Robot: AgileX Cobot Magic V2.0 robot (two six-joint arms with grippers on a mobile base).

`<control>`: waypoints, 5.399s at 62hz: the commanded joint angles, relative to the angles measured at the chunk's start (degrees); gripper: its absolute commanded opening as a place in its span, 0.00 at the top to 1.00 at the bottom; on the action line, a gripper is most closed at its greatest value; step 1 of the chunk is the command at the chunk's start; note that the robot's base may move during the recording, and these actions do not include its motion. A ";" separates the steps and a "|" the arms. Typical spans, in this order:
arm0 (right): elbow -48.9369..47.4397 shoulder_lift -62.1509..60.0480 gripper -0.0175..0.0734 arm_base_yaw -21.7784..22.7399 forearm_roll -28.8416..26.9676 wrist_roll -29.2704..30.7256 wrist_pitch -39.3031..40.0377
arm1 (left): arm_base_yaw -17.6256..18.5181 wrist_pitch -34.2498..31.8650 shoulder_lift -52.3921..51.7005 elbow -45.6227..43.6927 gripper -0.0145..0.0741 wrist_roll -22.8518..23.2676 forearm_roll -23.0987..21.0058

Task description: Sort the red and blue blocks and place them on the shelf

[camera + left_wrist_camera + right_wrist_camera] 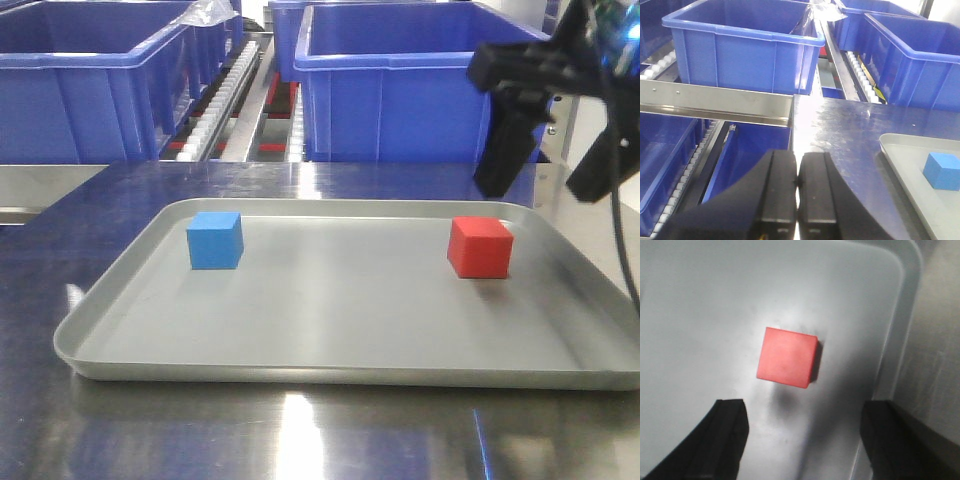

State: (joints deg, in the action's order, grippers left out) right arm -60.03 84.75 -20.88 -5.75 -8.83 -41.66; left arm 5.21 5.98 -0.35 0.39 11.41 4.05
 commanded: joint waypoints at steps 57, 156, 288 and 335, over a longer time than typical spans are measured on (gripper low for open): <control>-8.84 7.84 0.17 -2.00 -0.32 0.43 0.94 | 0.02 -5.10 -0.75 1.44 0.68 0.18 -0.45; -8.84 2.57 0.73 -1.24 5.44 0.43 5.45 | 0.02 -5.10 -0.75 1.44 0.68 0.18 -0.45; 35.63 -54.74 0.73 17.52 6.62 0.43 27.69 | 0.02 -5.10 -0.75 1.44 0.68 0.18 -0.45; 35.63 -54.74 0.73 17.52 6.62 0.43 27.69 | 0.02 9.92 4.35 -9.13 0.68 1.26 1.66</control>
State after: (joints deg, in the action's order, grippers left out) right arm -22.74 30.00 -3.67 0.00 -8.72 -19.20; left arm 5.21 15.97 0.72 -2.28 11.49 5.91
